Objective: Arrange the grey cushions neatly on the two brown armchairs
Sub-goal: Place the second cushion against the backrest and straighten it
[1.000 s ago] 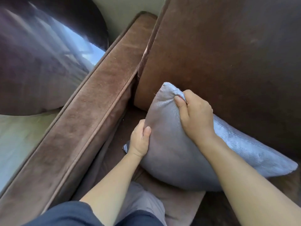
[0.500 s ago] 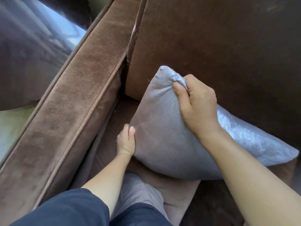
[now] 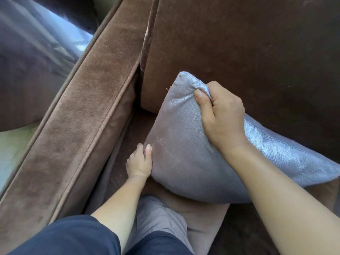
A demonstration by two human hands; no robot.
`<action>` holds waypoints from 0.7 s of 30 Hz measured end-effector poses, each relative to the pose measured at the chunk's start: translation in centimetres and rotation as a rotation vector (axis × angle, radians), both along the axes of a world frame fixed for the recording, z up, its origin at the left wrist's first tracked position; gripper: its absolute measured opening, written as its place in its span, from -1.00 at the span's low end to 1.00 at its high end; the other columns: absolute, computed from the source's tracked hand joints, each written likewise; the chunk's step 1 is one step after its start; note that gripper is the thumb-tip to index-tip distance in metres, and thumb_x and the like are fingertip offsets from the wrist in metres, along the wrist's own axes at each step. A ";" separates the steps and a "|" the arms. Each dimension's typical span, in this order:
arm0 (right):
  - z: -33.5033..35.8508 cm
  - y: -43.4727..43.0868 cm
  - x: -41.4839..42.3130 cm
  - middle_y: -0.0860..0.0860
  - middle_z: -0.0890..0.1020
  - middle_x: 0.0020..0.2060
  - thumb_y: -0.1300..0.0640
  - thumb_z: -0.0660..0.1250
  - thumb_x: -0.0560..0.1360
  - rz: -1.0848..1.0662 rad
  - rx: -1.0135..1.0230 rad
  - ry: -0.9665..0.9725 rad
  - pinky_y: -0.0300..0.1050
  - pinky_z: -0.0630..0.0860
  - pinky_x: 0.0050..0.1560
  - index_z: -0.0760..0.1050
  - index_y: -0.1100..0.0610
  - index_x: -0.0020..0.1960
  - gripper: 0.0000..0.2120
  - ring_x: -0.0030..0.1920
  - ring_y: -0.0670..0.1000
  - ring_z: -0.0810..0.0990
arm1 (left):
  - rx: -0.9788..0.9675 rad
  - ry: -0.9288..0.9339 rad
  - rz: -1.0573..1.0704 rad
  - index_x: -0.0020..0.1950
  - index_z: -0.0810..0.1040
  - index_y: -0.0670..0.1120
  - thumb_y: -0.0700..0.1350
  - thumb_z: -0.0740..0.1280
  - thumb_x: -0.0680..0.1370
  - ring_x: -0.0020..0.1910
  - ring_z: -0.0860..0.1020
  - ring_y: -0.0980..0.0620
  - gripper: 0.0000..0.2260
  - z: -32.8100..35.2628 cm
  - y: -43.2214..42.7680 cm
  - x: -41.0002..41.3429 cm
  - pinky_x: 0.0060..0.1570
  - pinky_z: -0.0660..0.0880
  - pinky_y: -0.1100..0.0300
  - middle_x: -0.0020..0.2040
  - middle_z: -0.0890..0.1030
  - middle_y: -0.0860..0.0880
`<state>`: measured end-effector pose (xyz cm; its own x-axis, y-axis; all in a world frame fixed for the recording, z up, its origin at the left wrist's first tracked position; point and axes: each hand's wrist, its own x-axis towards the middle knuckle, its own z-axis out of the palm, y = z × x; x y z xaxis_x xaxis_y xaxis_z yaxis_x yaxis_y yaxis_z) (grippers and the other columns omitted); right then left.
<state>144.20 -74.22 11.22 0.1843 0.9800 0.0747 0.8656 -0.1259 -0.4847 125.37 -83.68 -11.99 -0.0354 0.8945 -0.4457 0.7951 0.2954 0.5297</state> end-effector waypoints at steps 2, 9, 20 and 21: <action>-0.1 0.0 0.1 0.01 0.41 -0.37 0.01 0.20 0.61 -0.009 -0.012 -0.010 0.09 0.36 -0.32 0.35 0.16 -0.23 -0.70 -0.34 0.16 0.42 | -0.044 0.007 -0.001 0.02 0.44 -0.12 0.34 -0.22 0.49 -0.03 0.57 -0.36 -0.34 0.0 0.0 -0.1 -0.12 0.35 -0.07 -0.03 0.64 -0.27; -0.5 -0.2 -0.2 0.06 0.54 -0.31 -0.07 0.18 0.62 0.026 -0.025 -0.113 0.01 0.31 -0.22 0.46 0.21 -0.15 -0.63 -0.30 0.12 0.43 | -0.141 -0.130 0.090 -0.01 0.43 -0.20 0.11 -0.01 0.67 0.08 0.52 -0.33 -0.58 0.5 -0.4 -0.5 0.04 0.44 -0.14 0.10 0.58 -0.27; 0.8 -5.0 3.1 0.04 0.58 0.00 -0.22 0.12 0.59 0.005 -0.160 -0.256 0.07 0.41 0.01 0.46 0.12 0.26 -0.53 0.00 0.15 0.52 | 0.235 -0.357 0.076 0.19 0.54 -0.14 -0.09 0.16 0.66 0.14 0.53 0.05 -0.77 9.6 4.3 -1.7 0.12 0.33 0.39 0.12 0.58 -0.06; 0.9 -5.9 3.9 0.03 0.59 0.02 -0.24 0.08 0.59 -0.010 -0.190 -0.275 0.07 0.39 0.05 0.45 0.12 0.26 -0.51 0.03 0.14 0.52 | 0.308 -0.388 0.005 0.17 0.54 -0.09 -0.04 0.17 0.64 0.08 0.53 0.16 -0.77 11.4 4.9 -1.5 0.07 0.33 0.46 0.08 0.57 0.01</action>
<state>148.09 -80.16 12.11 0.1920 0.9795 -0.0607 0.9591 -0.2004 -0.1997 123.89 -78.75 -0.62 0.0763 0.9869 -0.1422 0.5208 0.0822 0.8497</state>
